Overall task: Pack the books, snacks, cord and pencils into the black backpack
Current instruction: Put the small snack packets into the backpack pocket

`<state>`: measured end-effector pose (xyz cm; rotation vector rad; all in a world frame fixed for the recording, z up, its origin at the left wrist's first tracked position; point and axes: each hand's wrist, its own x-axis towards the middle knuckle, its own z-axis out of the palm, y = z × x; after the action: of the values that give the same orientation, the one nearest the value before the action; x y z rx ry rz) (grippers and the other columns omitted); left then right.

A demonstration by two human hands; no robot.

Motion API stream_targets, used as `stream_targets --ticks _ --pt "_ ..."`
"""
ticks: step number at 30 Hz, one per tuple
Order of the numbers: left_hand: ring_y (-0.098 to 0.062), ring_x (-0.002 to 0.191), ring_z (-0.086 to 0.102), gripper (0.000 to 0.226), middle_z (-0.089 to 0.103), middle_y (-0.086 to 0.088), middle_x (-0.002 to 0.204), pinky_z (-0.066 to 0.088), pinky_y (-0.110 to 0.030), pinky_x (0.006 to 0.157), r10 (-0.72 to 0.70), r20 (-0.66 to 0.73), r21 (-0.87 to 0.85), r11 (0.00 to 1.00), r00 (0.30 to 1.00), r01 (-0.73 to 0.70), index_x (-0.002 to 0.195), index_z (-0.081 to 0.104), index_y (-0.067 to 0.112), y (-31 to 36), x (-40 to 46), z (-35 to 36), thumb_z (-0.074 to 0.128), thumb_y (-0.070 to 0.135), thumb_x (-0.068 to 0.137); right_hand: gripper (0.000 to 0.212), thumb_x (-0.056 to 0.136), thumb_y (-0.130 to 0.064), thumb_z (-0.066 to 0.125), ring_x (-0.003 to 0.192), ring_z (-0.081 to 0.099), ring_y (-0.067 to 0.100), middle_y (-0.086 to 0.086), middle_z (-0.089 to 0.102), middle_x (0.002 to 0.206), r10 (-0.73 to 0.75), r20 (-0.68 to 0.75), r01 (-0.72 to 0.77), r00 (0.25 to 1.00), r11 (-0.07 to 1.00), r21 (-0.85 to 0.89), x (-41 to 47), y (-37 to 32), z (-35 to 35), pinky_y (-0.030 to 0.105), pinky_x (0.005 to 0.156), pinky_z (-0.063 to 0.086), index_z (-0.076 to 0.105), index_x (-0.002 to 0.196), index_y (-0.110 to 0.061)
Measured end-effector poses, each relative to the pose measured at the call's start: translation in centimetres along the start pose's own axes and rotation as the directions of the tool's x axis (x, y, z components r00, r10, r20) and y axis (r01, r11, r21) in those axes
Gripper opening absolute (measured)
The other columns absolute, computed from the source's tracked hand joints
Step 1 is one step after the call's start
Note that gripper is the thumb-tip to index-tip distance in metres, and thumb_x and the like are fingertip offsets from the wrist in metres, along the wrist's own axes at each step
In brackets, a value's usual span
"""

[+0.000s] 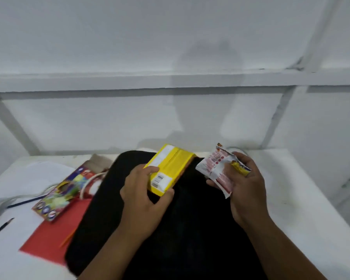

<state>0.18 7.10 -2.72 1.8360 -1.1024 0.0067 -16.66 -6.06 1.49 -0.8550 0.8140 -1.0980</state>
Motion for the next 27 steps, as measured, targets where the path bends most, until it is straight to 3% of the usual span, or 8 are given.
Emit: stream_targets --ticks 4,9,13,18,22,24,27 --pt "-0.004 0.128 0.038 0.061 0.041 0.015 0.136 0.016 -0.028 0.104 0.109 0.208 0.056 0.991 0.972 -0.124 0.126 0.051 0.040 5.2 -0.1 7.0 0.060 0.064 0.071 0.026 0.095 0.003 0.056 0.089 0.073 0.034 0.014 0.066 0.117 -0.105 -0.156 0.105 0.982 0.994 -0.008 2.0 -3.7 -7.8 0.048 0.063 0.061 0.060 0.113 -0.016" --pt "-0.011 0.135 0.033 0.072 0.040 0.009 0.142 0.010 -0.024 0.101 0.204 0.413 0.174 0.939 0.887 -0.297 0.132 0.050 0.039 10.0 -1.3 15.5 0.049 0.074 0.070 0.025 0.095 0.000 0.058 0.091 0.072 0.036 0.014 0.065 0.117 -0.145 -0.285 0.139 0.948 0.989 -0.041 3.0 -6.7 -15.6 0.044 0.062 0.060 0.060 0.114 -0.016" --pt "-0.013 0.132 0.036 0.082 0.040 0.009 0.140 0.014 -0.030 0.103 0.143 0.540 0.275 0.901 0.829 -0.334 0.136 0.046 0.038 12.8 -3.2 21.4 0.034 0.081 0.067 0.025 0.095 -0.001 0.059 0.087 0.073 0.034 0.013 0.066 0.116 -0.162 -0.339 0.145 0.927 0.987 -0.074 3.3 -8.2 -20.3 0.041 0.059 0.060 0.060 0.110 -0.020" --pt "-0.020 0.121 0.046 0.071 0.048 0.006 0.128 0.021 -0.038 0.102 0.003 0.635 0.409 0.847 0.772 -0.340 0.132 0.044 0.038 12.7 -4.8 25.2 0.044 0.081 0.075 0.023 0.095 -0.002 0.059 0.087 0.074 0.031 0.011 0.067 0.112 -0.153 -0.343 0.126 0.927 0.987 -0.100 3.3 -8.0 -22.1 0.041 0.059 0.061 0.061 0.108 -0.021" --pt "-0.022 0.123 0.045 0.072 0.054 0.004 0.126 0.021 -0.041 0.107 -0.027 0.712 0.444 0.792 0.702 -0.419 0.134 0.042 0.037 12.1 -4.9 25.9 0.036 0.084 0.080 0.023 0.095 -0.005 0.060 0.091 0.073 0.030 0.011 0.068 0.114 -0.119 -0.310 0.082 0.943 0.988 -0.128 3.7 -7.1 -23.1 0.043 0.061 0.061 0.061 0.111 -0.022" --pt "-0.019 0.129 0.041 0.069 0.052 0.008 0.131 0.017 -0.038 0.107 0.021 0.683 0.402 0.824 0.730 -0.399 0.134 0.047 0.038 11.8 -4.6 25.5 0.040 0.081 0.081 0.023 0.095 -0.007 0.061 0.091 0.073 0.030 0.011 0.068 0.115 -0.094 -0.286 0.057 0.954 0.989 -0.136 4.0 -6.6 -23.2 0.047 0.064 0.061 0.061 0.112 -0.023" --pt "-0.022 0.134 0.042 0.053 0.053 0.006 0.136 0.019 -0.040 0.104 0.152 0.505 0.341 0.869 0.850 -0.358 0.119 0.062 0.037 11.2 -4.1 24.1 0.051 0.070 0.079 0.021 0.095 -0.008 0.063 0.089 0.074 0.029 0.010 0.069 0.112 -0.061 -0.255 0.028 0.965 0.991 -0.130 4.4 -6.1 -22.9 0.049 0.065 0.061 0.063 0.110 -0.022"
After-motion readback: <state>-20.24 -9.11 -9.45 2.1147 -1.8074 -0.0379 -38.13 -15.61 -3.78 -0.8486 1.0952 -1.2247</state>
